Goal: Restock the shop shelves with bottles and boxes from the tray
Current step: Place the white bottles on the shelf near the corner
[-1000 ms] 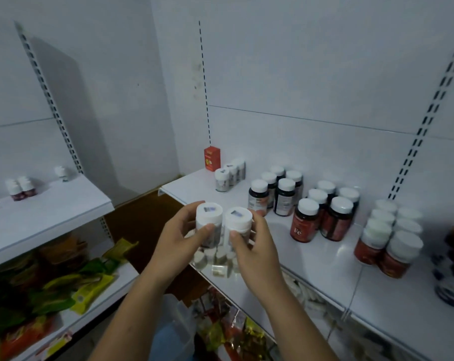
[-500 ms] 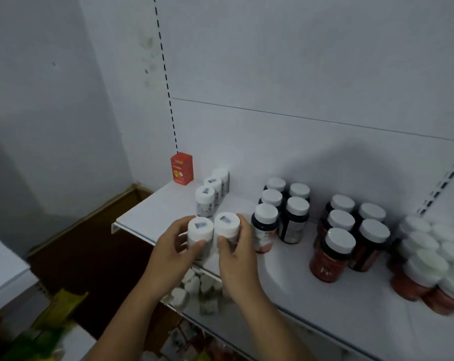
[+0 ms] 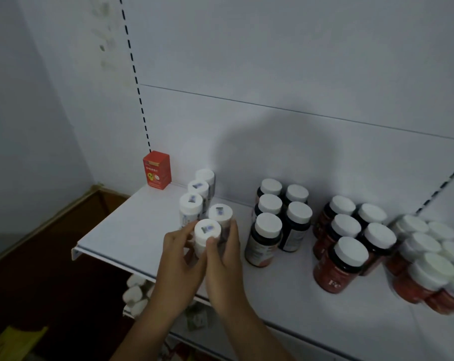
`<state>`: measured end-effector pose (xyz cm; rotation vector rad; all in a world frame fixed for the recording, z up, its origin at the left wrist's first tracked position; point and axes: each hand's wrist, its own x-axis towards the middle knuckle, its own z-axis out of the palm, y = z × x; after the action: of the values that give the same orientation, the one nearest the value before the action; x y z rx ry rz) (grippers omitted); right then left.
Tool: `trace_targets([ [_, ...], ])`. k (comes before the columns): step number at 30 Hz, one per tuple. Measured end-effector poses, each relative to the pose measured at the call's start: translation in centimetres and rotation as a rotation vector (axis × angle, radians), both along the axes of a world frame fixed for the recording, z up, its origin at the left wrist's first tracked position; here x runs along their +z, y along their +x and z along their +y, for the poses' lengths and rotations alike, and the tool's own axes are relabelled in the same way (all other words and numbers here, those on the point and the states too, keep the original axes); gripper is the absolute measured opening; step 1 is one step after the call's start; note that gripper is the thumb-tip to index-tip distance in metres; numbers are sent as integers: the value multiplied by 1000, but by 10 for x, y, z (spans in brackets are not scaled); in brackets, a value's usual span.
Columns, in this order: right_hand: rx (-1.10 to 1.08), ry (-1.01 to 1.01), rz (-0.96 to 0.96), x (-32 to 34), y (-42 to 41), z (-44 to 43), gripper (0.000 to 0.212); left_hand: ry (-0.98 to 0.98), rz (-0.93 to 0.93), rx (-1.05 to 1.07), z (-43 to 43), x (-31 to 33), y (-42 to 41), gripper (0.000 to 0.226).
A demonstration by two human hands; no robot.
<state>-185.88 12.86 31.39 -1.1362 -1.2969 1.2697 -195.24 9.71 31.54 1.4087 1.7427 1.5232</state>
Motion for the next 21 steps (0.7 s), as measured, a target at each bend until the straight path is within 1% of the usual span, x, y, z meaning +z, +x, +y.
trace_targets([
  [4, -2, 29, -21, -11, -3, -13, 72, -27, 36, -24, -1, -6, -2, 64],
  [7, -8, 21, -38, -11, -5, -8, 66, -39, 5, -62, -1, -7, -4, 66],
  [12, -84, 25, -80, -5, -9, 19, 66, -32, -29, -155, 2, -7, -3, 66],
  [16, -91, 32, -106, 1, -11, 35, 67, -49, -145, -243, 10, -7, -2, 57],
  [21, -155, 6, -66, 4, -18, 58, 65, -95, -203, -230, 26, -4, 0, 55],
])
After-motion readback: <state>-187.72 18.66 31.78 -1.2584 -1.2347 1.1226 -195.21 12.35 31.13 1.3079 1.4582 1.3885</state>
